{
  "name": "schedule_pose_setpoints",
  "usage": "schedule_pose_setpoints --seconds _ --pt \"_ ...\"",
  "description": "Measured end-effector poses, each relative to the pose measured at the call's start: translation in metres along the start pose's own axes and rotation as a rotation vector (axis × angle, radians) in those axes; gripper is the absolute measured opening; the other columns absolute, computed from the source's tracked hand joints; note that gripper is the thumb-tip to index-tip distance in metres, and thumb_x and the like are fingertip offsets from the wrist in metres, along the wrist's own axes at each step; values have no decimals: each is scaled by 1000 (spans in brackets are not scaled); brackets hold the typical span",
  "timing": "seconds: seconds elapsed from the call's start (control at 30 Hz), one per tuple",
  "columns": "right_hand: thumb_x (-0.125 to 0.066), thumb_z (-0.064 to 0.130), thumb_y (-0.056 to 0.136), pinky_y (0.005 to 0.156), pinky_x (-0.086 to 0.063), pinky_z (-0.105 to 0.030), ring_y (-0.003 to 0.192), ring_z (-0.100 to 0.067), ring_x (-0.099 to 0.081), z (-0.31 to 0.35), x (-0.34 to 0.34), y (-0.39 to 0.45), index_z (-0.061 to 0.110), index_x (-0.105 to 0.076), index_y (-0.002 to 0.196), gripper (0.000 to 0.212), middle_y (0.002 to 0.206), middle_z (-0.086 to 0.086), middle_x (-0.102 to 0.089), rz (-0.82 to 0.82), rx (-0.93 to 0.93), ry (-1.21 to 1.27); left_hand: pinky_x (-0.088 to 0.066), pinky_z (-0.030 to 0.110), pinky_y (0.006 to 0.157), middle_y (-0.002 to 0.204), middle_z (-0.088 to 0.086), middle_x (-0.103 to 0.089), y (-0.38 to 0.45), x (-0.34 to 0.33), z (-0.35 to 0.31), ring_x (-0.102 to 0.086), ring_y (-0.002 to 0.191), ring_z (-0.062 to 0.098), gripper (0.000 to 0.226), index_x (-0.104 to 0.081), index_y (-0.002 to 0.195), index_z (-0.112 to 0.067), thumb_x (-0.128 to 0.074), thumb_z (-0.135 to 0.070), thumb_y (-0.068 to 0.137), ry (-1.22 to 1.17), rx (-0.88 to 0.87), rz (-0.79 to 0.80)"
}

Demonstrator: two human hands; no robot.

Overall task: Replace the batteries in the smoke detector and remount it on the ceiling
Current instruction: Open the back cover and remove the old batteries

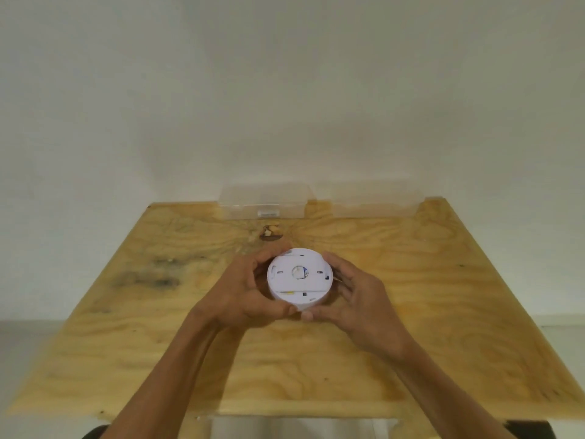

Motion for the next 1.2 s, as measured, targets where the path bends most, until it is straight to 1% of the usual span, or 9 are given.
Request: schedule_pose_setpoints --seconds 0.1,0.23,0.33,0.4,0.5,0.63,0.8,1.03,1.2 --pt "-96 -1 46 88 -44 -4 108 21 -56 -6 -1 1 46 -52 113 93 104 46 -63 -7 12 -69 -50 36 108 132 3 -67 3 -2 7 -64 124 11 100 -49 144 -6 -89 -4 52 -13 18 32" --pt "-98 9 46 90 -43 -4 112 19 -54 -5 0 1 49 -50 114 92 119 28 -59 -14 8 -109 -51 31 106 132 4 -67 5 -4 7 -63 123 8 98 -46 146 -6 -87 0 56 -1 -11 51" --pt "-95 38 53 99 -42 -14 125 10 -49 5 7 0 46 -52 123 83 131 23 -56 3 1 -159 -50 27 105 132 0 -67 3 -4 6 -63 123 4 106 -47 145 -13 -95 -8 51 -2 -20 45" --pt "-86 48 66 103 -40 -24 128 0 -47 18 11 4 33 -53 133 76 136 16 -51 -15 61 -321 -50 27 106 137 -8 -63 3 -5 5 -61 125 4 121 -42 149 -16 -101 -23 43 21 -14 26" --pt "-73 47 82 101 -35 -26 124 -13 -41 34 9 18 23 -52 138 65 132 6 -49 95 120 -634 -52 20 100 136 -14 -59 2 -10 2 -59 124 0 124 -43 147 -22 -99 -42 38 70 -17 -12" --pt "-65 56 84 104 -38 -36 121 -14 -33 40 4 32 25 -48 143 69 129 7 -45 231 80 -817 -56 21 85 119 -8 -70 4 -14 2 -68 109 6 92 -59 126 -27 -103 -25 45 24 -33 -74" --pt "-66 56 83 102 -37 -36 116 -13 -30 41 4 39 28 -48 141 67 118 13 -40 276 97 -852 -56 23 86 116 -4 -73 7 -14 7 -70 107 9 88 -63 125 -18 -103 -20 47 9 -46 -119" --pt "-65 54 85 100 -38 -39 114 -13 -30 38 7 45 25 -50 139 63 115 15 -37 346 150 -859 -60 39 91 114 -2 -74 8 -16 7 -71 108 14 88 -66 123 -17 -100 -29 44 -22 -67 -157" --pt "-67 52 85 100 -38 -40 113 -13 -31 39 10 51 28 -50 139 62 119 13 -42 407 150 -841 -60 36 90 114 -2 -74 6 -15 8 -71 106 12 90 -65 124 -16 -101 -24 42 -28 -48 -150"
Point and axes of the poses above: each hand's wrist, its own y-axis towards the middle knuckle, its own x-axis out of the back of the hand, z = x × y, the point moved 1 cm from there along y, towards the middle knuckle
